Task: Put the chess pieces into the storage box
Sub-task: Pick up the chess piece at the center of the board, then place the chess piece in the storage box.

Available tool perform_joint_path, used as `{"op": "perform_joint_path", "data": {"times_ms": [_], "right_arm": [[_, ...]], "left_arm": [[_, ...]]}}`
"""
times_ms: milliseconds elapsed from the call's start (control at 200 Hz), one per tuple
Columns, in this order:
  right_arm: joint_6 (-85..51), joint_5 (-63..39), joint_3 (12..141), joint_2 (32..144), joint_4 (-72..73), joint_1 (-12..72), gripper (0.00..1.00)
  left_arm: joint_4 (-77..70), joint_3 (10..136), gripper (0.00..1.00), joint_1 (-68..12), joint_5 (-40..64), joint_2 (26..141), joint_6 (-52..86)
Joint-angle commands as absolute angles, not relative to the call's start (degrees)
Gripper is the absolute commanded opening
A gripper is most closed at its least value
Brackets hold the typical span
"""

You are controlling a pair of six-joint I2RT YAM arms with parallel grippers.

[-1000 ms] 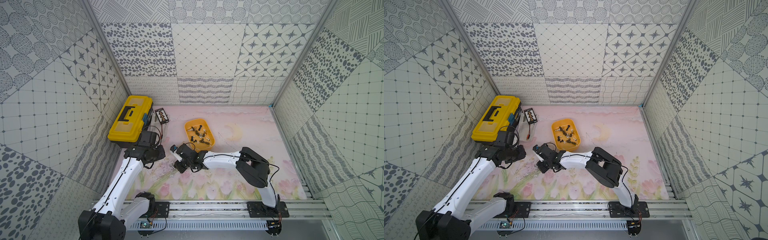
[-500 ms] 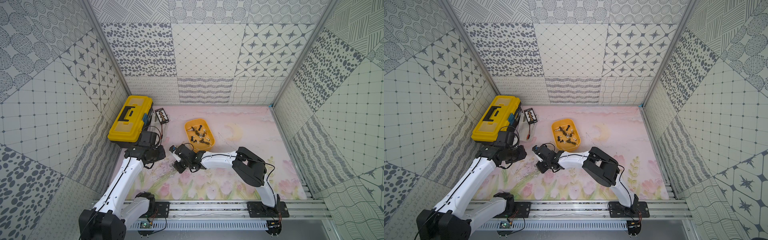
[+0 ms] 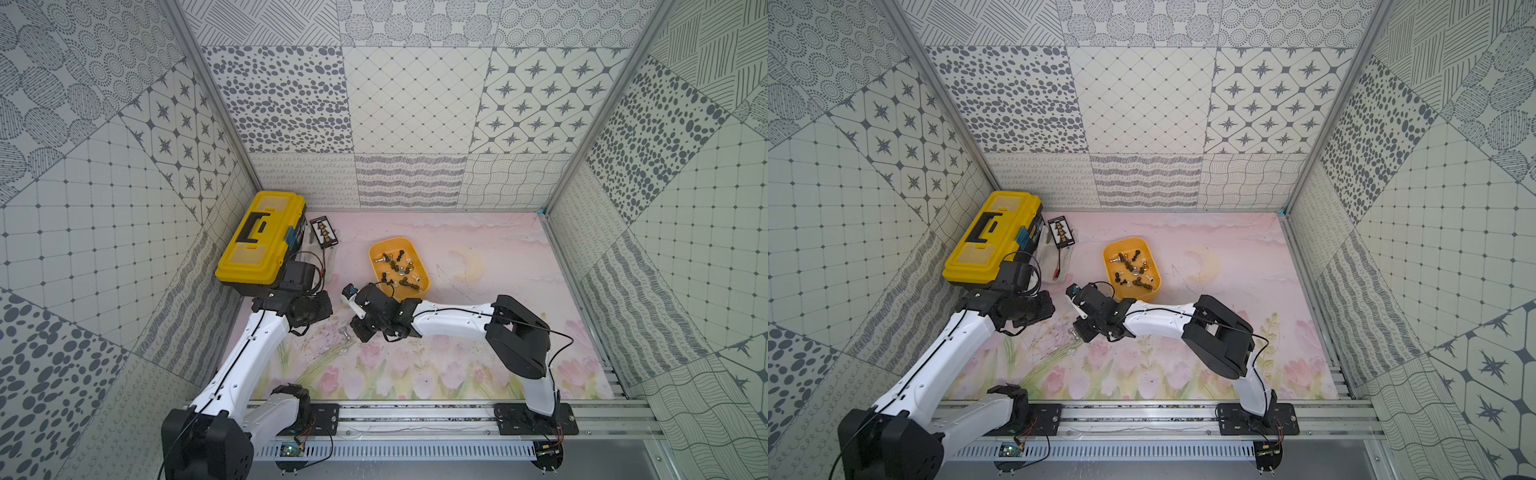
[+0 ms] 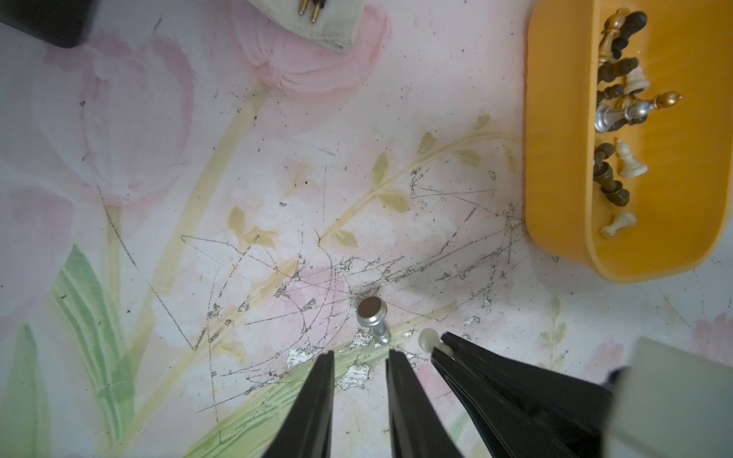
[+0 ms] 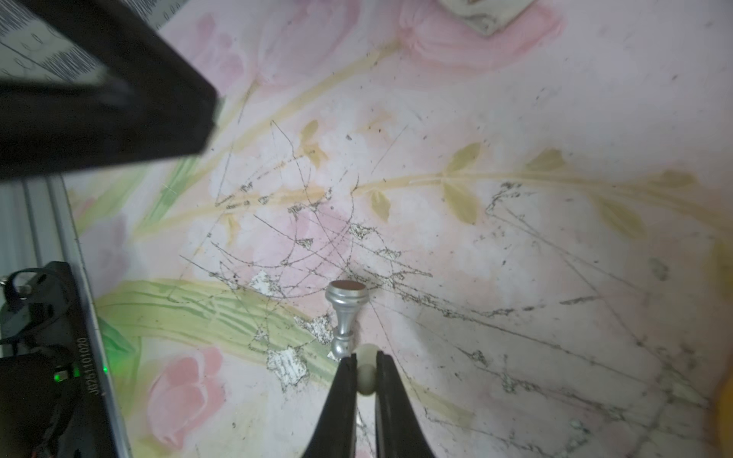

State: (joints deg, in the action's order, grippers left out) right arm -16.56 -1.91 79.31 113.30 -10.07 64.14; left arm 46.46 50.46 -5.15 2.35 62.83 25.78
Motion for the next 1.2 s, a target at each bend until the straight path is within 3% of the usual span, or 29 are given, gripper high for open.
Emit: {"op": "perform_joint_path", "data": {"times_ms": [0, 475, 795, 1195], "right_arm": [[-18.2, 0.0, 77.5, 107.6, -8.4, 63.1, 0.08], [-21.5, -2.5, 69.9, 98.0, -10.3, 47.8, 0.10], [-20.1, -3.8, 73.9, 102.8, -14.1, 40.2, 0.10], [-18.2, -1.8, 76.8, 107.2, -18.1, 37.3, 0.12]], "left_arm": [[44.9, 50.5, 0.29, -4.9, 3.8, 64.3, 25.5], [45.6, 51.3, 0.29, -8.4, 1.9, 67.8, 26.4], [46.7, 52.1, 0.29, -14.3, -2.0, 69.3, 27.2], [47.3, 47.9, 0.30, -20.9, -5.6, 68.3, 33.3]]}}
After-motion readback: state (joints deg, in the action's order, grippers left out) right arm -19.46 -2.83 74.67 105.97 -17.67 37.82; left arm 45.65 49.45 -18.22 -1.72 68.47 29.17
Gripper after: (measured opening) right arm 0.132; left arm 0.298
